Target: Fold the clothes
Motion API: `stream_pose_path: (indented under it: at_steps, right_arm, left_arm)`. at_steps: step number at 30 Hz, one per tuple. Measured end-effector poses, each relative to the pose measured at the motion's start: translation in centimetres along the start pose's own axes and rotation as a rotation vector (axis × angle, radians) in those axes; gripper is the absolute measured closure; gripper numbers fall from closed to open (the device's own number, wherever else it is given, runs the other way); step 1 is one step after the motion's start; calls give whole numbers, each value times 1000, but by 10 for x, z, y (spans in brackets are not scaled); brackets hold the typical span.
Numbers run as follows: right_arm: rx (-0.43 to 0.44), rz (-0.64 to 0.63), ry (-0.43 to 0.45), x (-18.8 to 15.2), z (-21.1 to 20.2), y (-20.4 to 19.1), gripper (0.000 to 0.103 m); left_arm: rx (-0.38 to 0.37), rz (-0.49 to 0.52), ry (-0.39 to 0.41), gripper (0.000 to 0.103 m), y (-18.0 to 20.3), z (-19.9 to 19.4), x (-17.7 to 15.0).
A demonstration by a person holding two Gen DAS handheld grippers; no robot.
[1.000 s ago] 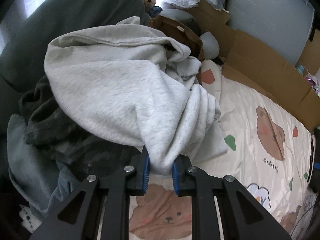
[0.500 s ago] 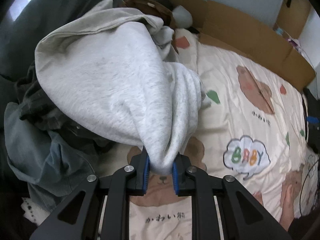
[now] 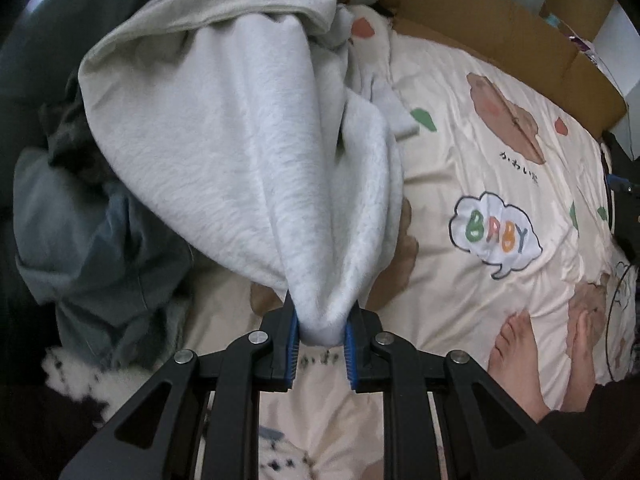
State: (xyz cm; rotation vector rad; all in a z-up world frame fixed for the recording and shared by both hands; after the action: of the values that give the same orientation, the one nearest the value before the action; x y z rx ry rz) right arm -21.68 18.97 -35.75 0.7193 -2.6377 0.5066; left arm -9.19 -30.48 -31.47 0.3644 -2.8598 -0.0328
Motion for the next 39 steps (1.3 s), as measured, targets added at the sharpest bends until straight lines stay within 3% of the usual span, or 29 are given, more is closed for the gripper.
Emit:
stream_pose_path:
  at_steps: [7, 9, 11, 19, 30, 39]
  right_arm:
    - [-1, 0, -12, -3, 3, 0, 5]
    - [-3, 4, -12, -4, 3, 1, 5]
    - [-2, 7, -14, -5, 4, 1, 5]
    - [-6, -6, -25, -7, 6, -1, 5]
    - [-13, -8, -41, -8, 12, -1, 5]
    - [-20, -11, -54, -11, 15, -1, 5]
  left_arm:
    - [13, -92, -46, 68, -14, 1, 0]
    - [4, -118, -27, 48, -20, -5, 3]
    - [15, -139, 15, 39, -26, -11, 9]
    - [125, -191, 146, 39, -56, -17, 47]
    - [194, -246, 269, 39, -89, -3, 118]
    - [361, -268, 352, 39, -123, 8, 168]
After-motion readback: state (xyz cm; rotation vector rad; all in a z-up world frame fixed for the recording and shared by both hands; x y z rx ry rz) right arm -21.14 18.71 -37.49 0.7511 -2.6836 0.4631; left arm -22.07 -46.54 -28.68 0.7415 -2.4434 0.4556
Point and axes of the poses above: each gripper's, at about its wrist camera, not at the fingertips, and z roughly the way its jaws point, y to its right, x to its top, the point moved 3 cm from there along z, roughly the way its jaws point, and after that the axes turned 15 degrees about -z, right-handed, at the moved point
